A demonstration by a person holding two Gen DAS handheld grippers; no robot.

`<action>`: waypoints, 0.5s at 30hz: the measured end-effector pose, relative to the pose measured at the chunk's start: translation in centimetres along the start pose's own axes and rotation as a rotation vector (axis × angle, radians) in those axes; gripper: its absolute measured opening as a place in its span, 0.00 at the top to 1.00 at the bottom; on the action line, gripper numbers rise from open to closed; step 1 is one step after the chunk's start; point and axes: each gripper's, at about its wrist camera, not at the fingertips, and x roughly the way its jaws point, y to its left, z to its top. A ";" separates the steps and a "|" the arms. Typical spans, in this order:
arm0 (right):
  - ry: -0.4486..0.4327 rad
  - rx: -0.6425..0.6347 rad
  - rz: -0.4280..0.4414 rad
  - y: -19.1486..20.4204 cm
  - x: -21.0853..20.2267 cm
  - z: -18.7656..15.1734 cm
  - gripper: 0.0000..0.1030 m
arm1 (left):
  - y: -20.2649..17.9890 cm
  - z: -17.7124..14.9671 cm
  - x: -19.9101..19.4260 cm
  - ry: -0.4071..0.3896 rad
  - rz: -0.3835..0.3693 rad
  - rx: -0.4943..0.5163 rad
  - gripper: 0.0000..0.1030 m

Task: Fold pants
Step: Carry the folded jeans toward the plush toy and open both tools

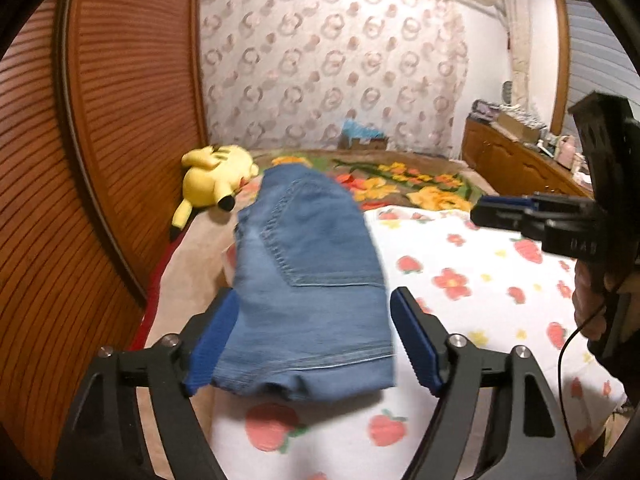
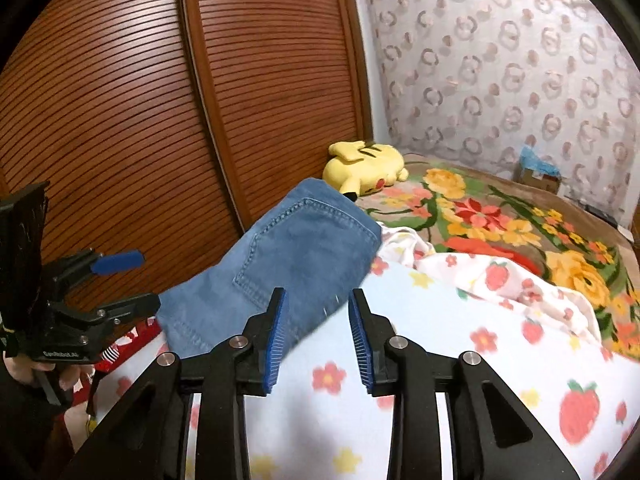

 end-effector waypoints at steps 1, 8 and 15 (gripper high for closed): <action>-0.006 0.000 -0.008 0.0 -0.8 -0.4 0.64 | -0.5 0.0 -0.3 -0.007 -0.003 0.003 0.21; -0.046 0.019 -0.061 0.8 -5.3 -3.0 0.40 | -4.1 0.1 -2.9 -0.058 -0.030 0.036 0.20; -0.078 0.052 -0.126 1.7 -8.3 -4.9 0.38 | -7.0 -0.3 -4.0 -0.063 -0.054 0.057 0.20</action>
